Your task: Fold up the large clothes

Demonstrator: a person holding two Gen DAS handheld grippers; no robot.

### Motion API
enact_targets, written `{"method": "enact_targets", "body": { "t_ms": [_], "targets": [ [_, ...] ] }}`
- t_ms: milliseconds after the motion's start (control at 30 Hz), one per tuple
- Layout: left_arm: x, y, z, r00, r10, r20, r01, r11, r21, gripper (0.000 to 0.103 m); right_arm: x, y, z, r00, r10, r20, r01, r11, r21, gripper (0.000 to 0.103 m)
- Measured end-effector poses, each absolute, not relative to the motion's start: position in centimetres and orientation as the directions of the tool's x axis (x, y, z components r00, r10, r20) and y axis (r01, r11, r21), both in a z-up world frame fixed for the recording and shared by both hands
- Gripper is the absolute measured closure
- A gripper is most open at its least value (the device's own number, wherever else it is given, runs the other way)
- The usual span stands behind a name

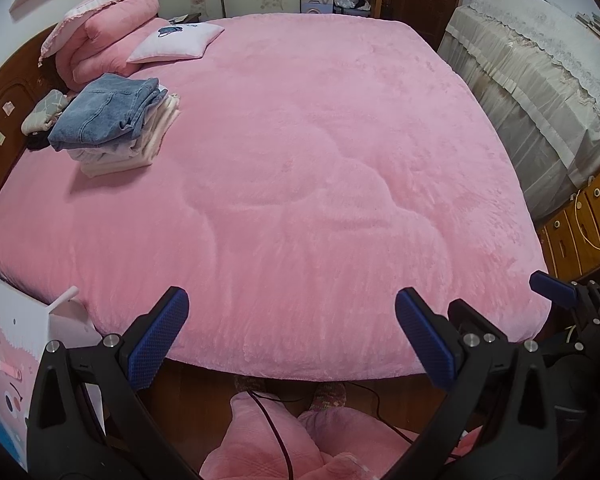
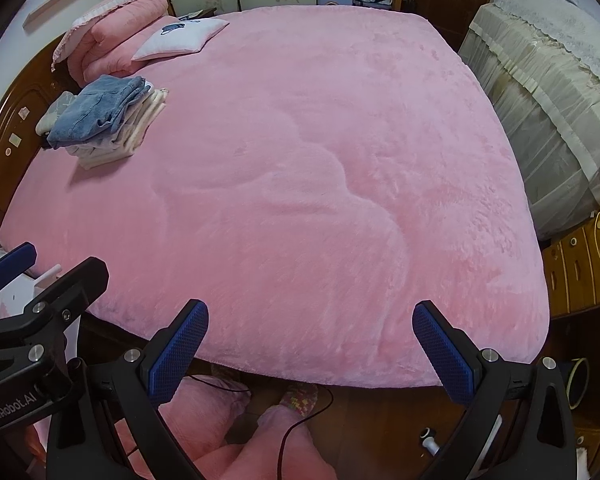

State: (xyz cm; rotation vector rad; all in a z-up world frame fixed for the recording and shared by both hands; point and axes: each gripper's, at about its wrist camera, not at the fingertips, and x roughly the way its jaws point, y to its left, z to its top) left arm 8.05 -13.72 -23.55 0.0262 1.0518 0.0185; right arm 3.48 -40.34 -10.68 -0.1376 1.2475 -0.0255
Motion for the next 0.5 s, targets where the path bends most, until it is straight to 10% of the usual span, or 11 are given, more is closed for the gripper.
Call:
{"method": "enact_targets", "body": {
  "t_ms": [500],
  "targets": [
    [10.5, -13.3, -23.7, 0.493, 0.041, -0.869, 0.002, 0.999, 0.048, 0.001, 7.3, -40.7, -11.6, 0.291, -0.088, -0.953, -0.055, 0.993, -0.109, 0.0]
  ]
}}
